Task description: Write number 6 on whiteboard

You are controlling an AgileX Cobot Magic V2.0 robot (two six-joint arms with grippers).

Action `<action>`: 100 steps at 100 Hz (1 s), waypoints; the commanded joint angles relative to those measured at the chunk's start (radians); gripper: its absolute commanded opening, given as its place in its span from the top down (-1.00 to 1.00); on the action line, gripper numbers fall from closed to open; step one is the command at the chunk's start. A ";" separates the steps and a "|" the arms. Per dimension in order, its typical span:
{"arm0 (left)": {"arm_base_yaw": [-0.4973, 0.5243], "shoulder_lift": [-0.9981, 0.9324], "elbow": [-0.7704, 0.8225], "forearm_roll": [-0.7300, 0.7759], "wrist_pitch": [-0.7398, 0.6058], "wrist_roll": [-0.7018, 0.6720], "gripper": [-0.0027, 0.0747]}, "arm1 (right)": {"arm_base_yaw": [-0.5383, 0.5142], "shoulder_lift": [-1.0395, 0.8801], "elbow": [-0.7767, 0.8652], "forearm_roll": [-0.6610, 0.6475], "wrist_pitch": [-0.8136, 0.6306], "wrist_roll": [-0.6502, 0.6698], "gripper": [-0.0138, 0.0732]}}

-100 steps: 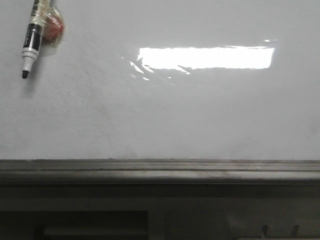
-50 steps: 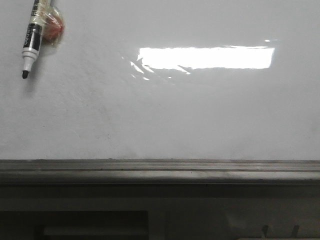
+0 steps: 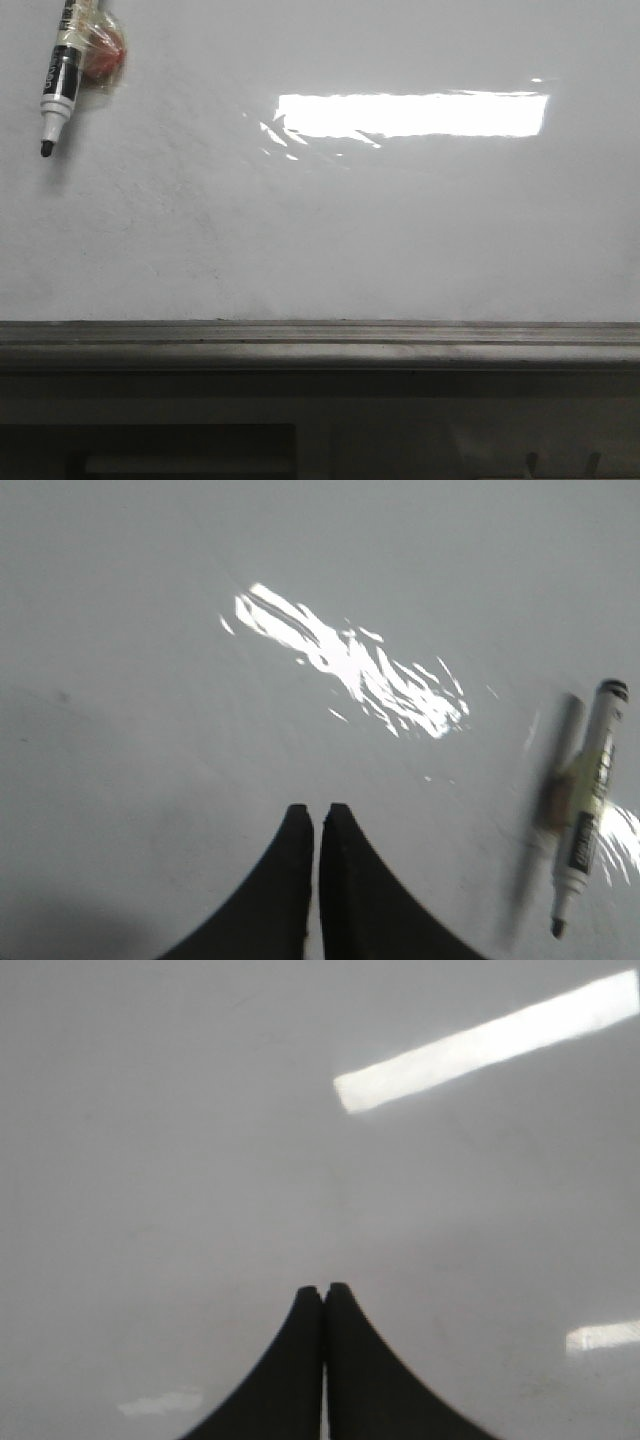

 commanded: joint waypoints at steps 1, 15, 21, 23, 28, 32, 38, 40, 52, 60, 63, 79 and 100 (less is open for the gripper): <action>0.000 0.051 -0.108 0.052 0.058 0.005 0.98 | -0.003 0.085 -0.109 -0.046 0.031 -0.013 0.83; 0.000 0.212 -0.257 0.122 0.225 0.106 0.98 | -0.003 0.290 -0.261 -0.062 0.198 -0.013 0.83; 0.000 0.281 -0.312 0.097 0.271 0.186 0.98 | -0.003 0.374 -0.328 -0.062 0.257 -0.013 0.83; 0.000 0.305 -0.328 0.088 0.286 0.214 0.98 | -0.003 0.413 -0.347 -0.062 0.275 -0.013 0.83; 0.000 0.360 -0.358 0.055 0.312 0.268 0.98 | -0.003 0.466 -0.387 -0.062 0.295 -0.013 0.83; 0.000 0.401 -0.376 0.020 0.324 0.314 0.98 | -0.003 0.519 -0.415 -0.062 0.312 -0.013 0.83; 0.000 0.451 -0.393 -0.053 0.340 0.409 0.98 | -0.003 0.566 -0.448 -0.062 0.338 -0.023 0.83; 0.000 0.469 -0.398 -0.102 0.342 0.434 0.98 | -0.003 0.581 -0.459 -0.062 0.348 -0.035 0.82; 0.000 0.559 -0.419 -0.328 0.388 0.688 0.82 | 0.007 0.638 -0.505 -0.058 0.397 -0.077 0.51; 0.000 0.623 -0.428 -0.484 0.405 0.804 0.56 | 0.011 0.655 -0.520 -0.056 0.405 -0.077 0.11; 0.000 0.644 -0.433 -0.526 0.410 0.836 0.42 | 0.011 0.658 -0.523 -0.054 0.403 -0.077 -0.04; 0.000 0.779 -0.462 -0.708 0.476 1.015 -0.04 | 0.011 0.659 -0.523 -0.049 0.399 -0.077 -0.35; 0.000 0.963 -0.562 -0.767 0.603 1.092 -0.10 | 0.011 0.659 -0.523 -0.049 0.396 -0.077 -0.35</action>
